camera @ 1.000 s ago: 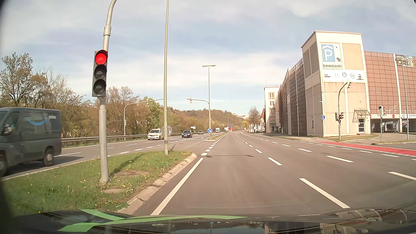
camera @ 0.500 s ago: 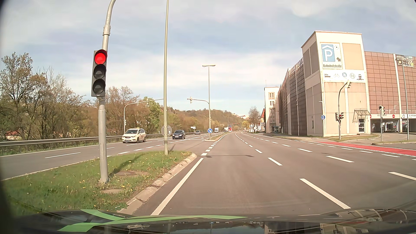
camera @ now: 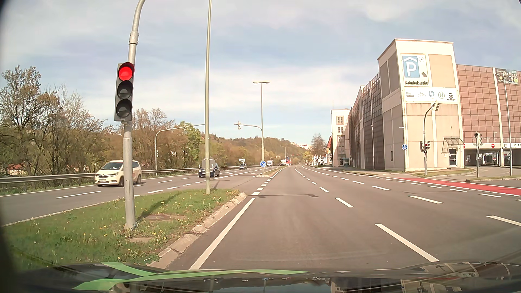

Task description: Follow the waypoints while adhering to traffic rules and regulations

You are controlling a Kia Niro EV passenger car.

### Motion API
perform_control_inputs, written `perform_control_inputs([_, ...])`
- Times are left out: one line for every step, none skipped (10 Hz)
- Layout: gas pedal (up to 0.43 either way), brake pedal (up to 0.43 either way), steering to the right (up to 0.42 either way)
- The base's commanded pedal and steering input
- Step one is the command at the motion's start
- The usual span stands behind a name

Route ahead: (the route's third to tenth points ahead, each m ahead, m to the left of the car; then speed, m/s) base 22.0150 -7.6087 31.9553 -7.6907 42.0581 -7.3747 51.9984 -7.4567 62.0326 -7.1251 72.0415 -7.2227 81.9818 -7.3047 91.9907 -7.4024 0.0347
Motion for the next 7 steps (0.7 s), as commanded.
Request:
perform_control_inputs([0.000,0.159,0.003])
perform_control_inputs([0.000,0.159,0.003])
perform_control_inputs([0.000,0.159,0.003])
perform_control_inputs([0.000,0.159,0.003])
perform_control_inputs([0.000,0.165,0.003])
perform_control_inputs([0.000,0.159,0.003])
perform_control_inputs([0.000,0.165,0.003])
